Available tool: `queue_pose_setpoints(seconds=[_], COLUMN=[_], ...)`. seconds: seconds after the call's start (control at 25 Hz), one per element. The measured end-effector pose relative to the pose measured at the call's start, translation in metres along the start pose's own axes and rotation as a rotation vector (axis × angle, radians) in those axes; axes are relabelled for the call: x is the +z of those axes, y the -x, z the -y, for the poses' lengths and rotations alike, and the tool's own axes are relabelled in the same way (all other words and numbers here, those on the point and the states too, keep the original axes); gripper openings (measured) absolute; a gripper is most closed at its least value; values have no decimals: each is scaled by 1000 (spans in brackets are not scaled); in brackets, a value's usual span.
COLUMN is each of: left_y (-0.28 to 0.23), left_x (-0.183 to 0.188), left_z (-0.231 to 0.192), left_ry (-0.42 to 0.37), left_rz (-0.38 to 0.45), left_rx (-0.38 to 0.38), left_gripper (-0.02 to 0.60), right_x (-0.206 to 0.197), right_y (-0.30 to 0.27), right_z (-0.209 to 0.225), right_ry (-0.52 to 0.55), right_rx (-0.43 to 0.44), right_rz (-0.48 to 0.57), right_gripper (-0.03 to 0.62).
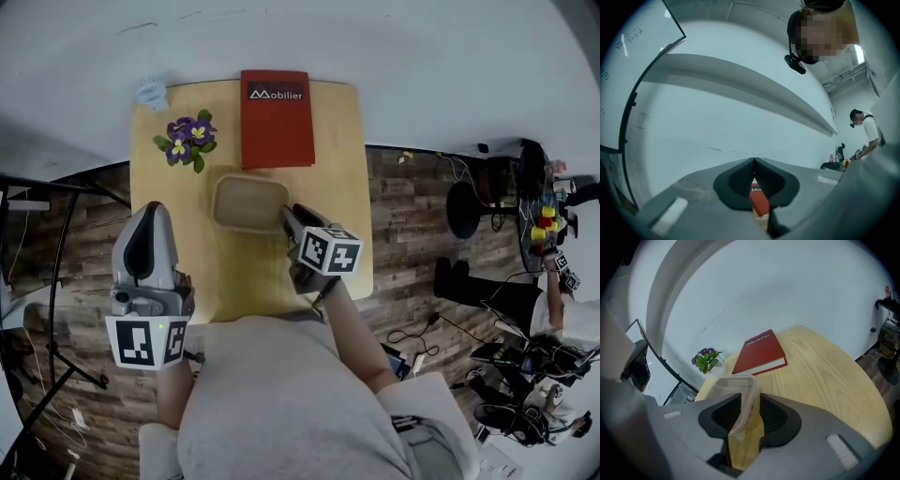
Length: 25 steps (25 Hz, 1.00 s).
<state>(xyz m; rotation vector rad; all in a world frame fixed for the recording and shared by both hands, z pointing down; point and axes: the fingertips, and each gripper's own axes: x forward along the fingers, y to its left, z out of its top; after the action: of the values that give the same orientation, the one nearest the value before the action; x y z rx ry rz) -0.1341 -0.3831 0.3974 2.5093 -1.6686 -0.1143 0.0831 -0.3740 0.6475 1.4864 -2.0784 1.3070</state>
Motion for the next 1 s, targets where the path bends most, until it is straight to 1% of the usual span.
queue_pose_setpoints(seconds=[0.24, 0.56, 0.64, 1.0], left_y=[-2, -6, -6, -2], left_x=[-4, -8, -8, -9], left_z=[-3, -7, -9, -19], left_ry=[1, 9, 12, 23], left_rz=[-9, -16, -17, -20], left_rx=[2, 0, 1, 9], left_gripper=[5, 5, 5, 5], right_x=[-2, -3, -2, 8], right_y=[-6, -11, -11, -11], right_z=[4, 0, -2, -7], right_ry=[-99, -224, -222, -185], right_rx=[48, 138, 142, 96], right_rz=[-1, 1, 3, 41], right_gripper=[132, 130, 109, 81])
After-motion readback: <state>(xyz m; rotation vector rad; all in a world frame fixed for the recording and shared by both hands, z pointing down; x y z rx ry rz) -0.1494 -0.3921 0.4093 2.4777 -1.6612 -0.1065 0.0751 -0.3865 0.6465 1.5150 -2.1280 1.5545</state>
